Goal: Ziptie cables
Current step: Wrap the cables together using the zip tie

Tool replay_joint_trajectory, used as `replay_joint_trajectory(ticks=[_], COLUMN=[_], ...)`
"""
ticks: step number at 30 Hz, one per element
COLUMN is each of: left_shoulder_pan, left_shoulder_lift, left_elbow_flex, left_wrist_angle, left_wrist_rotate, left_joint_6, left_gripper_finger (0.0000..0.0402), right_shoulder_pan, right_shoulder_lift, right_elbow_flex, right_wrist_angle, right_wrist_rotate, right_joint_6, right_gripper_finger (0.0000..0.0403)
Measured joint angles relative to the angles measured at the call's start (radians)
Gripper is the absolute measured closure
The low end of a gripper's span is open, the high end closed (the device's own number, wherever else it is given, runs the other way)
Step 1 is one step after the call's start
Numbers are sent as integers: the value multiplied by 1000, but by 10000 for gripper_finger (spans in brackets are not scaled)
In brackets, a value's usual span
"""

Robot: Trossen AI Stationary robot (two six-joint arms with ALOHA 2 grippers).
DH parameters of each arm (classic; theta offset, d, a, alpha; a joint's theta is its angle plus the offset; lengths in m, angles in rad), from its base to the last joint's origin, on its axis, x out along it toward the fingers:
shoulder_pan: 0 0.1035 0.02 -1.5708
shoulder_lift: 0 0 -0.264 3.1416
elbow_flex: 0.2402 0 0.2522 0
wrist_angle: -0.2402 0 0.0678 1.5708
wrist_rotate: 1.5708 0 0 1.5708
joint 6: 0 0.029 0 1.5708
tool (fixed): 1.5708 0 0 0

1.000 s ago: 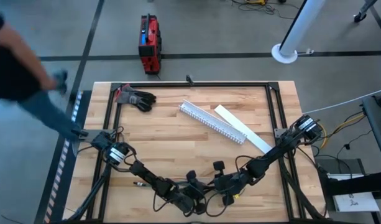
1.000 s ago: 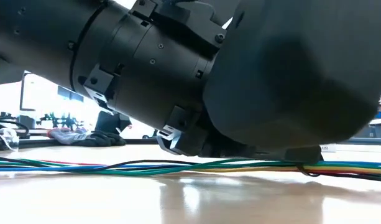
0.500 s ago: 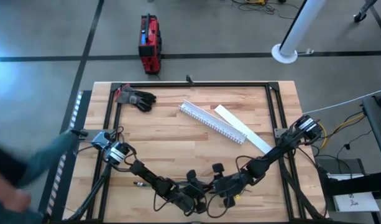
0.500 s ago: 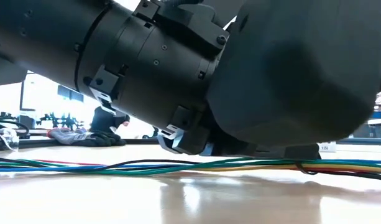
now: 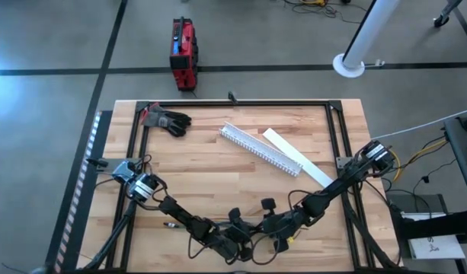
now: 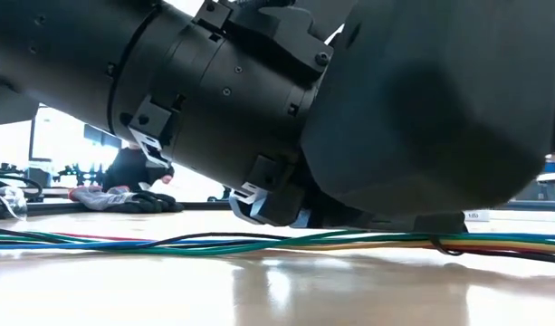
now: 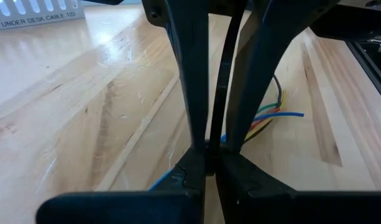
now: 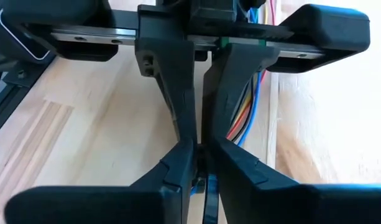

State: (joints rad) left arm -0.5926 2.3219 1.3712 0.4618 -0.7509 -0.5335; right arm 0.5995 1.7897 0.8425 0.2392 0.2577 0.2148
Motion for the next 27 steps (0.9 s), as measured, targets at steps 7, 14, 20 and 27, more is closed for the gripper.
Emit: replay_joint_trajectory(ticks=[7, 14, 20, 27], left_shoulder_pan=[0, 0, 0, 2], left_shoulder_lift=[0, 0, -2, -6], left_elbow_flex=[0, 0, 1, 3], left_wrist_angle=[0, 0, -3, -2], left_wrist_rotate=[0, 1, -3, -10], left_joint_6=[0, 0, 0, 0], left_gripper_finger=[396, 385, 370, 394], right_shoulder_pan=[0, 0, 5, 10], right_shoulder_lift=[0, -4, -60, -126], right_elbow_flex=[0, 0, -1, -3], right_wrist_angle=[-4, -6, -56, -145], right_wrist_rotate=[0, 1, 1, 4], right_joint_6=[-4, 0, -5, -5], right_gripper_finger=[374, 399, 401, 402])
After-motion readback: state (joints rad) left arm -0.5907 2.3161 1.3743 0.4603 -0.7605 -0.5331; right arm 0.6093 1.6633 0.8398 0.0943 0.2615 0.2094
